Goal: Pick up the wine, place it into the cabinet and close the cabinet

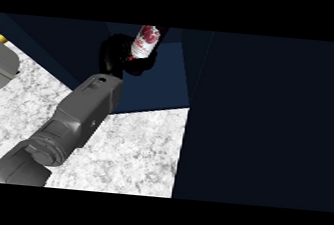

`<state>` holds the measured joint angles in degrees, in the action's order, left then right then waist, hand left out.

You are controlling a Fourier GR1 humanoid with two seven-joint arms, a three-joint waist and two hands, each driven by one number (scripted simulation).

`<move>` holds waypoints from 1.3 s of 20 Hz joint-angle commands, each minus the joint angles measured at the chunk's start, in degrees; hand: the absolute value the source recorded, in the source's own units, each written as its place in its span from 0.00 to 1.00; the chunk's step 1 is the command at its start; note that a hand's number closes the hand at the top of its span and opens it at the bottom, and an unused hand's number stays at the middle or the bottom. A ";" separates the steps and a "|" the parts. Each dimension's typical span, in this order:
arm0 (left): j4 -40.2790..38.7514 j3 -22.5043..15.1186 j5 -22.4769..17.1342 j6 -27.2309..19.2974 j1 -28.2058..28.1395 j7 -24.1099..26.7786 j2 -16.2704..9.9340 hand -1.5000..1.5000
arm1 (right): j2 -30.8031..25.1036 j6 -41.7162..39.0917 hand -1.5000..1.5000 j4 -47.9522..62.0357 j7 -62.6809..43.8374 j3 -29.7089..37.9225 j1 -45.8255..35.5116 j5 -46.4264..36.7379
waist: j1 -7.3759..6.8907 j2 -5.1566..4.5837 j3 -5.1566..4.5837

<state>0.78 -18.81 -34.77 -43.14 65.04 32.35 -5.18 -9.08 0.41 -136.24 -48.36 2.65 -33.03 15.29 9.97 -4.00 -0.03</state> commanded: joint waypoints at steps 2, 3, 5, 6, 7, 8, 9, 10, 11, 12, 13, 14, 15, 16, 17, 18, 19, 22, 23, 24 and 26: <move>-0.74 -1.53 1.68 2.93 -1.79 -2.30 -2.34 0.00 | -0.50 -0.88 0.00 -1.13 -0.19 0.30 0.89 1.25 | 0.07 -0.29 -0.12; -0.74 -1.22 1.38 3.30 -2.29 -0.76 -1.08 0.00 | -0.32 -0.79 0.00 0.09 0.60 0.60 -0.30 1.14 | -0.53 -0.47 -0.21; -0.74 -1.10 1.29 3.93 -2.75 -1.34 -2.33 0.00 | 0.30 -0.03 0.00 -0.92 -0.30 0.21 0.23 1.33 | -0.31 -0.36 -0.23; -0.73 -0.78 0.98 4.26 -2.42 -1.14 -2.84 0.00 | 0.13 -0.26 0.00 -0.63 -0.35 -0.08 -0.71 1.48 | -0.43 -0.52 -0.30; -0.73 -0.88 1.09 3.20 -1.63 -2.68 -2.49 0.00 | 0.02 -0.06 0.00 -0.82 -0.32 0.47 -0.26 1.03 | -0.05 -0.30 -0.20; -0.73 -0.45 0.67 4.14 -1.95 -2.54 -2.91 0.00 | 0.51 -0.07 0.00 -1.05 -0.36 -0.49 0.27 0.86 | -0.40 -0.29 -0.24; -0.73 -0.93 1.15 4.67 -2.49 -2.65 -2.44 0.00 | -0.12 -0.22 0.00 -0.44 0.08 0.25 -0.46 0.23 | -0.58 -0.32 -0.25; -0.73 -0.74 0.97 5.60 -1.69 -3.30 -3.99 0.00 | -0.21 -0.63 0.00 -0.57 -0.07 0.32 -0.34 1.30 | -0.72 -0.24 -0.20; -0.72 -0.36 0.59 4.00 -2.48 -2.61 -2.21 0.00 | 0.50 -0.70 0.00 -1.72 -0.20 -1.11 1.19 0.88 | -0.06 -0.35 -0.21; -0.72 -0.70 0.93 5.66 -1.58 -3.59 -4.20 0.00 | 0.42 -0.77 0.00 -1.46 0.29 -0.38 0.78 1.39 | -0.11 -0.45 -0.16; -0.72 -0.36 0.60 4.78 -2.59 -2.77 -2.68 0.00 | 0.26 -0.42 0.00 -0.66 0.14 -0.25 0.00 0.71 | -0.87 -0.15 -0.24; -0.72 -0.40 0.66 6.39 -1.72 -2.57 -3.80 0.00 | 0.21 -0.16 0.00 -0.35 -0.09 0.38 -0.82 1.42 | -0.84 -0.20 -0.27; -0.52 -0.16 0.43 6.84 -2.60 -1.41 -3.72 0.00 | 0.56 0.14 0.00 -1.17 -0.44 -0.36 -0.10 0.78 | -1.12 0.06 -0.30; -0.72 -0.93 1.23 6.48 -1.92 -1.82 -4.40 0.00 | -0.14 -0.58 0.00 -0.23 -0.36 0.44 -0.47 1.61 | -1.08 -0.11 -0.21; -0.72 -1.21 1.52 5.90 -1.43 -1.65 -4.99 0.00 | -0.04 -0.20 0.00 -1.52 -1.25 -0.57 -1.04 1.26 | -0.63 0.06 -0.29; -0.63 -1.10 1.42 6.39 -1.35 -0.79 -4.24 0.00 | 0.81 0.19 0.00 -1.57 -0.61 -1.21 -0.17 0.40 | -1.17 0.27 -0.26; -0.62 -1.57 1.90 7.58 -1.00 -0.82 -4.79 0.00 | 0.38 -0.24 0.00 -1.27 -0.29 -0.63 0.00 0.60 | -1.10 0.20 -0.21; -0.28 -3.04 3.33 13.17 -0.70 -1.49 -4.82 0.00 | 0.69 0.51 0.00 -1.79 -1.33 -1.26 -0.02 0.59 | -1.72 0.84 -0.23; 0.23 -3.38 3.67 15.83 -1.23 -1.03 -4.88 0.00 | 0.57 0.21 0.00 -1.56 -0.35 -0.67 0.82 0.12 | -2.78 1.19 -0.15; 0.31 -4.12 4.40 16.07 0.29 -1.69 -3.87 0.00 | -0.01 -0.63 0.00 -0.46 -0.11 -0.08 0.36 1.26 | -2.34 0.96 -0.10; 2.40 -3.44 3.72 21.29 -0.53 0.56 -4.17 0.00 | 0.42 0.38 0.00 -0.05 -0.08 -0.23 -0.66 0.20 | -3.80 1.35 -0.20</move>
<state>2.72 -20.17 -33.38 -29.74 64.86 31.04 -4.37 -8.80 0.51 -136.09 -48.58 2.30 -33.51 15.51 8.45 -3.59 -0.73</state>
